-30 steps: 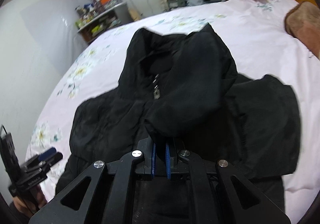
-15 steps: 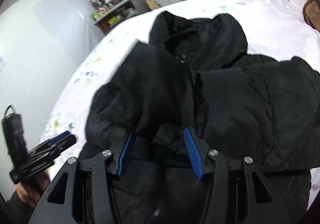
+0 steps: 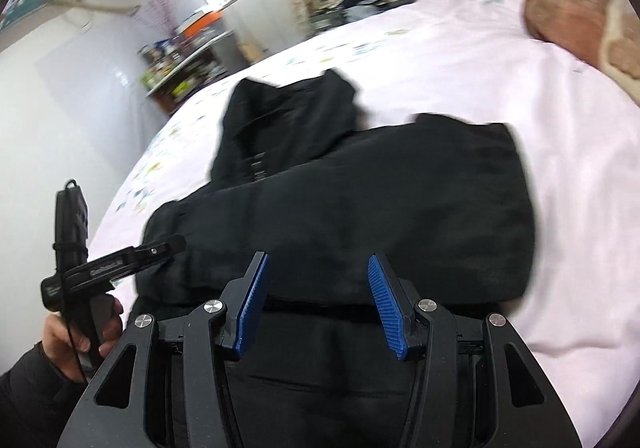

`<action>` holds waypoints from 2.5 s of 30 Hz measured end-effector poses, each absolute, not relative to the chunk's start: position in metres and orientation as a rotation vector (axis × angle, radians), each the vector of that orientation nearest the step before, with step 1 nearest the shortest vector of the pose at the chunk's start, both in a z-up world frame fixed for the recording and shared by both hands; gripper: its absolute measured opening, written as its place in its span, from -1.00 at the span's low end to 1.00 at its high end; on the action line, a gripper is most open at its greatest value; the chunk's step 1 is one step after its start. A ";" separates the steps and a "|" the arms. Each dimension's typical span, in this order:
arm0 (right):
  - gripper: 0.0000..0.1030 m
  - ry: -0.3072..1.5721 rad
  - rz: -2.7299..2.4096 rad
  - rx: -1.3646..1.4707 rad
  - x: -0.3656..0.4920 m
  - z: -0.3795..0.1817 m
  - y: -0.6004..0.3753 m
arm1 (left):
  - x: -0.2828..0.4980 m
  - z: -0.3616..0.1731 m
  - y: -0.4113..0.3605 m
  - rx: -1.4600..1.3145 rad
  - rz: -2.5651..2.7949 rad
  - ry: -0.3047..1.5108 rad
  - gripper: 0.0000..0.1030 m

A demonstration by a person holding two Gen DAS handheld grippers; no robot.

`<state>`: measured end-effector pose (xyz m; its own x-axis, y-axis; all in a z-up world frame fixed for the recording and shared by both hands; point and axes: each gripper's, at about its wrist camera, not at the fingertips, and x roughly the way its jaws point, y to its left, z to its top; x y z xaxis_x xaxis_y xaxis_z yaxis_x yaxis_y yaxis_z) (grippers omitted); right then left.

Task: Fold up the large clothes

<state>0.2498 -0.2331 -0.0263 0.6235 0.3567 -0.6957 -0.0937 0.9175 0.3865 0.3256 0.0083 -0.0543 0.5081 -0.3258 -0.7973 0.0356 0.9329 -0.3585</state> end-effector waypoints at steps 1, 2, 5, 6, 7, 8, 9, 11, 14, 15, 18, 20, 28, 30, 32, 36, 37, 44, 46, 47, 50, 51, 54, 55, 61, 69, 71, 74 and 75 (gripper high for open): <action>0.00 0.857 0.246 0.330 0.249 -0.026 -0.240 | 0.326 -0.057 0.005 -0.309 -0.229 1.023 -0.41; 0.00 0.849 0.221 0.328 0.248 -0.026 -0.249 | 0.326 -0.056 0.000 -0.274 -0.204 1.024 -0.73; 0.00 0.824 0.156 0.326 0.247 -0.024 -0.270 | 0.309 -0.033 -0.001 -0.237 -0.193 0.918 -0.85; 0.00 0.812 0.136 0.327 0.249 -0.022 -0.276 | 0.304 -0.028 0.001 -0.211 -0.177 0.891 -0.85; 0.00 0.803 0.124 0.323 0.249 -0.021 -0.279 | 0.300 -0.026 0.003 -0.192 -0.163 0.876 -0.85; 0.00 0.798 0.110 0.312 0.253 -0.021 -0.280 | 0.298 -0.028 0.007 -0.187 -0.154 0.879 -0.85; 0.00 0.797 0.105 0.303 0.256 -0.022 -0.281 | 0.298 -0.034 0.012 -0.186 -0.133 0.894 -0.85; -0.16 0.809 0.096 0.282 0.266 -0.027 -0.277 | 0.301 -0.049 0.022 -0.207 -0.108 0.938 -0.85; -0.34 0.880 0.103 0.209 0.283 -0.045 -0.263 | 0.305 -0.064 0.028 -0.223 -0.092 0.962 -0.83; -0.37 0.916 0.089 0.162 0.291 -0.056 -0.257 | 0.306 -0.067 0.026 -0.209 -0.089 0.967 -0.83; -0.46 0.980 0.070 0.113 0.303 -0.078 -0.252 | 0.308 -0.074 0.019 -0.160 -0.089 0.970 -0.81; -0.50 0.995 0.062 0.118 0.306 -0.087 -0.254 | 0.309 -0.079 0.016 -0.137 -0.088 0.966 -0.79; -0.50 1.011 0.040 0.052 0.306 -0.087 -0.253 | 0.304 -0.071 0.019 -0.116 -0.087 0.958 -0.63; -0.49 0.993 0.034 0.048 0.302 -0.079 -0.254 | 0.297 -0.062 0.026 -0.136 -0.088 0.958 -0.47; -0.48 0.970 0.025 0.035 0.296 -0.068 -0.255 | 0.290 -0.051 0.036 -0.163 -0.077 0.945 -0.42; -0.48 0.901 0.032 0.016 0.290 -0.046 -0.252 | 0.287 -0.025 0.042 -0.167 -0.065 0.867 -0.42; -0.47 0.882 0.036 0.015 0.291 -0.040 -0.251 | 0.292 -0.020 0.039 -0.166 -0.078 0.854 -0.41; -0.47 0.899 0.025 0.045 0.343 -0.046 -0.250 | 0.348 -0.053 0.007 -0.050 -0.092 0.908 -0.41; -0.47 0.909 0.028 0.045 0.354 -0.053 -0.252 | 0.355 -0.068 0.007 -0.028 -0.086 0.910 -0.40; -0.47 0.919 0.030 0.045 0.360 -0.058 -0.252 | 0.356 -0.074 0.006 -0.006 -0.078 0.907 -0.40; -0.50 0.982 0.015 -0.003 0.374 -0.081 -0.251 | 0.360 -0.088 0.005 0.000 -0.079 0.911 -0.40; -0.50 0.996 0.011 -0.007 0.376 -0.089 -0.251 | 0.360 -0.090 0.005 -0.004 -0.078 0.911 -0.40; -0.50 1.005 -0.005 -0.009 0.378 -0.098 -0.250 | 0.363 -0.092 0.003 0.004 -0.070 0.905 -0.40; -0.50 1.008 -0.009 -0.021 0.378 -0.097 -0.249 | 0.363 -0.091 0.001 0.014 -0.067 0.906 -0.40; -0.50 0.947 0.015 -0.009 0.355 -0.053 -0.246 | 0.343 -0.043 0.005 0.018 -0.127 0.859 -0.44; -0.48 0.927 0.117 0.034 0.303 -0.054 -0.224 | 0.298 -0.057 0.014 0.024 -0.159 0.886 -0.44; -0.48 0.990 0.113 0.033 0.310 -0.076 -0.222 | 0.302 -0.076 0.013 0.023 -0.159 0.922 -0.44; -0.49 1.009 0.115 0.028 0.316 -0.091 -0.221 | 0.306 -0.083 0.014 -0.026 -0.145 0.930 -0.44; -0.49 1.020 0.107 0.017 0.318 -0.094 -0.219 | 0.306 -0.084 0.014 -0.029 -0.143 0.932 -0.44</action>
<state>0.3178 -0.2187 -0.0945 0.5183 0.0973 -0.8497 -0.0813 0.9946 0.0643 0.3060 0.0140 -0.0844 0.5875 -0.1353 -0.7979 0.1103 0.9901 -0.0867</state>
